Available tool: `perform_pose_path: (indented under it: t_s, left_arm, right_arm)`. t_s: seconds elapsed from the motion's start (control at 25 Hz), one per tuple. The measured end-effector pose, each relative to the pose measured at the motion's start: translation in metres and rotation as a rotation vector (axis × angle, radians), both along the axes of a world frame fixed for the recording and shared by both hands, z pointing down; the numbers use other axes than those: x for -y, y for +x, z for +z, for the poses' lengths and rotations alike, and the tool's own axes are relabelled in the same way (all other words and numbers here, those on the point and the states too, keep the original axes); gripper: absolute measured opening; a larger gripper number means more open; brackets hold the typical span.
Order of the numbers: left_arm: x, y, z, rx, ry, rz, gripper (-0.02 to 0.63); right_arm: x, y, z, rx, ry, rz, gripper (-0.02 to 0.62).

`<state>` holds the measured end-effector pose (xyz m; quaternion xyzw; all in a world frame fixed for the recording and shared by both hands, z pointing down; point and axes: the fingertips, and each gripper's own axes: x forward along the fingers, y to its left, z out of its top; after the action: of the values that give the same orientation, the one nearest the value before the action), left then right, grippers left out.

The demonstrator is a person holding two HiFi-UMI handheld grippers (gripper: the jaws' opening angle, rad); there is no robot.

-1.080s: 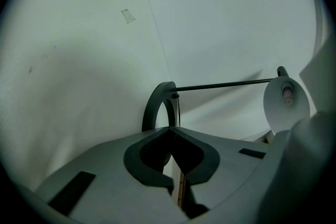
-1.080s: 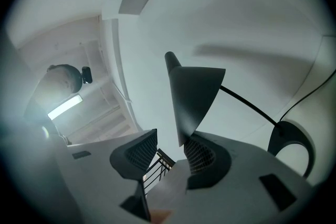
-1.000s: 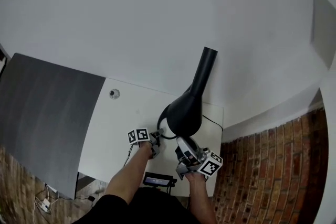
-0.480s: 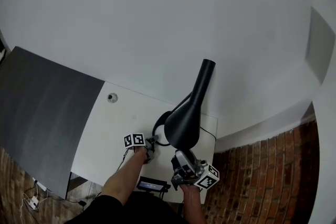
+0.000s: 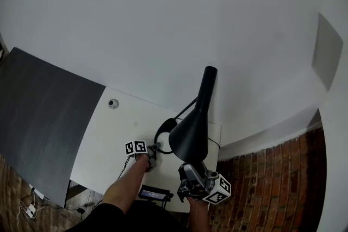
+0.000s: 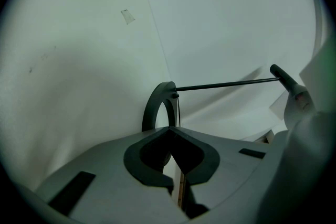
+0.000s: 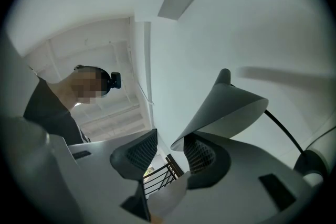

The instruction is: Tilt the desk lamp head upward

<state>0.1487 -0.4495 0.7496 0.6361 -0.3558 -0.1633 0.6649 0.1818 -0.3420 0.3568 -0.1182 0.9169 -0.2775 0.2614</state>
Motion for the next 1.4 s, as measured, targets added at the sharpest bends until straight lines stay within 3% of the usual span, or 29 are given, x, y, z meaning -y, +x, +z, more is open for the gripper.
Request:
perform_pose_path:
  t_s: [0.28,1.4]
  left_arm:
    - [0.000,0.002,0.000,-0.002,-0.001,0.002,0.012]
    - [0.001,0.003,0.001,-0.002,-0.001,0.001,0.011]
  right_arm:
    - [-0.004,0.001,-0.027,0.007,0.049,0.011,0.161]
    - [0.001,0.001,-0.082,0.056,0.073,0.022,0.161]
